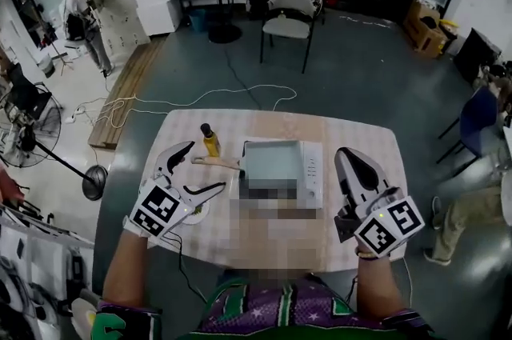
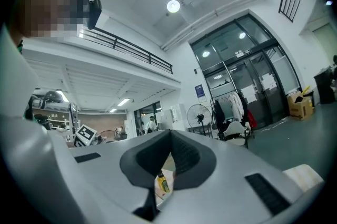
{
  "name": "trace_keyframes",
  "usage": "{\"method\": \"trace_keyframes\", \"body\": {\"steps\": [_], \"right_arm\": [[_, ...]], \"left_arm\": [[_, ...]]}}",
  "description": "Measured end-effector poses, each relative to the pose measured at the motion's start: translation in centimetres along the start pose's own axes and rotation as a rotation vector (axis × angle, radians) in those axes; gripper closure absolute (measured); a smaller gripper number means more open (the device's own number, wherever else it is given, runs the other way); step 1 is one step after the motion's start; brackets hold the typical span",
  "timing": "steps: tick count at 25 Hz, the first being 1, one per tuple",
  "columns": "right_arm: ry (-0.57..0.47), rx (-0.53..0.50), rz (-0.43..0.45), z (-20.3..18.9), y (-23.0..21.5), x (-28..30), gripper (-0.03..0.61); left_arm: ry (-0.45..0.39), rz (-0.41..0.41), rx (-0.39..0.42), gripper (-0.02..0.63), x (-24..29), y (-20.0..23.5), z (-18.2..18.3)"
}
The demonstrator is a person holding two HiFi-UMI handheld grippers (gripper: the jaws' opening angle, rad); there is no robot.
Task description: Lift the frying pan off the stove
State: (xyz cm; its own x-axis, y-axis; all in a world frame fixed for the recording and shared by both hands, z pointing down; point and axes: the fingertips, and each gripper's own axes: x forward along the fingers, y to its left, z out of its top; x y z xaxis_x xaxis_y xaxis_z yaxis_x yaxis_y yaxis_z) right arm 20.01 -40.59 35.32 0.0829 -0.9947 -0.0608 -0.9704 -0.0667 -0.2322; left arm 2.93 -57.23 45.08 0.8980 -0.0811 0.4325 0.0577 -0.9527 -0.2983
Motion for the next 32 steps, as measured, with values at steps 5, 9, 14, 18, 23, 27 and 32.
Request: {"method": "trace_keyframes", "body": {"steps": [5,9,14,18,23,27,32], "right_arm": [[-0.002,0.008,-0.076,-2.6,-0.2,1.4,0.572],[0.011,0.003,-0.136,-4.4,0.4,2.2,0.572],[0.032,-0.003,-0.196,-6.6,0.6,2.5,0.572],[0.052,0.002,-0.221,-8.0,0.4,2.2,0.572],[0.051,0.012,-0.235,-7.8,-0.3,2.5,0.572],[0.061,0.032,-0.236,-8.7,-1.3,2.8,0.572],[0.082,0.06,-0.24,-10.1,-2.7,2.9,0.572]], "left_arm": [[0.072,-0.143,0.061,0.153,4.5,1.5,-4.4],[0.104,-0.252,0.095,0.153,7.2,1.7,-7.6],[0.173,-0.364,0.156,0.153,10.8,0.9,-11.6],[0.224,-0.431,0.167,0.155,13.1,0.2,-14.2],[0.314,-0.491,0.222,0.155,15.9,0.3,-16.1],[0.399,-0.539,0.252,0.155,17.8,-0.5,-17.9],[0.546,-0.573,0.291,0.155,19.6,-0.6,-20.9]]}}
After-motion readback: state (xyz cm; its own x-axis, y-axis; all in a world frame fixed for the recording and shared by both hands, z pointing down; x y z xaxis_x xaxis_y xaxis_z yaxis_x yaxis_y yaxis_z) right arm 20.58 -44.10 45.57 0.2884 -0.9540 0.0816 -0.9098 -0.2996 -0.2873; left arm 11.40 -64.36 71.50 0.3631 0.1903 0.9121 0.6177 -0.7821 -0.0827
